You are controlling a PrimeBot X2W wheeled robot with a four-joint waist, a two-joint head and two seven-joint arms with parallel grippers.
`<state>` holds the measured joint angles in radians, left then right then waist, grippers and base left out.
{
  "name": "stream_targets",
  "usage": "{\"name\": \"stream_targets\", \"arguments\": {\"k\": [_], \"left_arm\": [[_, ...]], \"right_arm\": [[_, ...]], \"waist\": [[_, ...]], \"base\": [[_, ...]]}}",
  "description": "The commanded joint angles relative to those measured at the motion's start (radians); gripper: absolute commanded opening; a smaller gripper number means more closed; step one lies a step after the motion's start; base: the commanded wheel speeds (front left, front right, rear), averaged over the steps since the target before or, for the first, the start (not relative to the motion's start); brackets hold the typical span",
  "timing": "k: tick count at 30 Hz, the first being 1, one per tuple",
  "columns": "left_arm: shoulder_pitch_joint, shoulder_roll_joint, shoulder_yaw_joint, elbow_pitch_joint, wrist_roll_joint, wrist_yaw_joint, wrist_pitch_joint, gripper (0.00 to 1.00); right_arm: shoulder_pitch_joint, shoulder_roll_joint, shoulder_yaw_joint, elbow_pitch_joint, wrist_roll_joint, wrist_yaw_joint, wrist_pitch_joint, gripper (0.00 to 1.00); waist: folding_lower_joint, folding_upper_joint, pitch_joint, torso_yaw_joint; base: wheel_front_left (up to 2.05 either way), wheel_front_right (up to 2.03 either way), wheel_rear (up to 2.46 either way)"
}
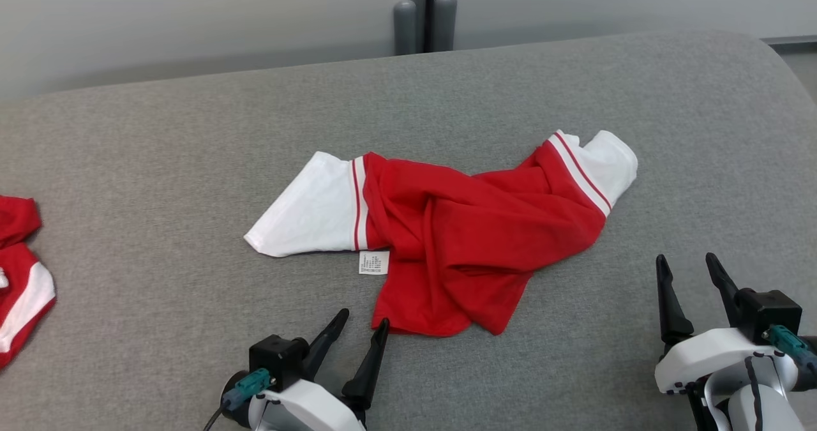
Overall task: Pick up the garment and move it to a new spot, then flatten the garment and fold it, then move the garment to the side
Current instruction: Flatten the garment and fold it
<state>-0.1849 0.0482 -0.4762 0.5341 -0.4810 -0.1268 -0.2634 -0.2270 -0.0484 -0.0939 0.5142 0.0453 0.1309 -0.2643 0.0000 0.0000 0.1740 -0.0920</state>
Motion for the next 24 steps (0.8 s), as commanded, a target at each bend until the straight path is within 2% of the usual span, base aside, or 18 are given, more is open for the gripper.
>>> {"name": "stream_targets", "arguments": {"k": [1,7,8,9,10,11,16,20,24], "left_arm": [[-0.025,0.004,-0.004,0.014,-0.010,-0.005,-0.002,1.00],[-0.063,0.004,-0.068,0.071,-0.056,-0.004,-0.001,1.00],[-0.064,0.003,-0.076,0.086,-0.066,-0.004,-0.001,0.86],[-0.064,0.003,-0.076,0.086,-0.066,-0.004,-0.001,0.86],[-0.068,0.002,-0.078,0.094,-0.071,-0.004,0.000,0.56],[-0.070,0.003,-0.075,0.100,-0.075,-0.004,0.000,0.01],[-0.059,0.008,0.022,0.085,-0.059,0.004,-0.001,0.00],[-0.037,0.006,0.188,0.008,-0.010,0.036,-0.001,0.00],[-0.032,0.011,0.354,-0.064,0.074,0.037,-0.001,0.00]], "right_arm": [[-0.011,-0.005,-0.001,-0.006,0.004,0.000,0.000,1.00],[-0.003,-0.004,-0.005,-0.010,0.008,0.000,0.000,1.00],[-0.003,-0.005,-0.004,-0.010,0.009,0.000,0.000,1.00],[-0.003,-0.005,-0.004,-0.010,0.009,0.000,0.000,1.00],[-0.005,-0.005,-0.005,-0.009,0.011,0.000,0.000,1.00],[-0.008,-0.005,-0.005,-0.008,0.012,0.000,0.000,1.00],[-0.007,-0.004,-0.012,-0.001,0.024,0.000,0.000,1.00],[0.008,-0.004,-0.012,0.006,0.040,0.000,0.000,1.00],[0.017,-0.005,-0.002,0.015,0.053,0.000,0.000,1.00]], "waist": [[0.0000,0.0000,0.026,-0.032],[0.0000,0.0000,0.039,-0.058],[0.0000,0.0000,0.040,-0.060],[0.0000,0.0000,0.040,-0.060],[0.0000,0.0000,0.040,-0.061],[0.0000,0.0000,0.040,-0.062],[0.0000,0.0000,0.021,-0.041],[0.0000,0.0000,-0.006,-0.008],[0.0000,0.0000,-0.031,0.028]], "base": [[0.00,0.00,0.00],[0.00,0.00,0.00],[0.00,0.00,0.00],[0.00,0.00,0.00],[0.00,0.00,0.00],[0.00,0.00,0.00],[0.00,0.00,0.00],[0.00,0.00,0.00],[0.00,0.00,0.00]]}}
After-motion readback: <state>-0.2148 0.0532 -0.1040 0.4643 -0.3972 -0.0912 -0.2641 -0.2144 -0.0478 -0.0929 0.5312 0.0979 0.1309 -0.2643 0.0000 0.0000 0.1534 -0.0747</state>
